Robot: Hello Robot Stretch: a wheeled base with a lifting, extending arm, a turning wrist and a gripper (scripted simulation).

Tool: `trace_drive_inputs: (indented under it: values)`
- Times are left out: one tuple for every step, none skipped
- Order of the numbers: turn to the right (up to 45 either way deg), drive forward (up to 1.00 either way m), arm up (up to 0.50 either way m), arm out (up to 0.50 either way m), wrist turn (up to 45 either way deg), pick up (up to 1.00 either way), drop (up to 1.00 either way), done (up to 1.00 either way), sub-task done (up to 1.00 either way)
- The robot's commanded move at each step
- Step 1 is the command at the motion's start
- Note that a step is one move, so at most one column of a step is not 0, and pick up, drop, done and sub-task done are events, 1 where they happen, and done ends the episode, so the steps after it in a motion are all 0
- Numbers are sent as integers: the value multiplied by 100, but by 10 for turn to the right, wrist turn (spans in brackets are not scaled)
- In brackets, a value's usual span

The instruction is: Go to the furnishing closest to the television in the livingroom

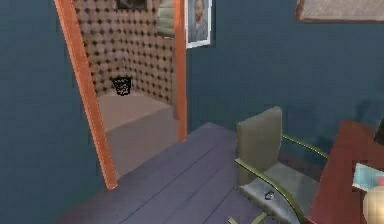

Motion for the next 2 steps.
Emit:
trace_drive_inputs:
  values:
    - [-60,0,0,0,0,0,0,0,0]
    - [-30,0,0,0,0,0,0,0,0]
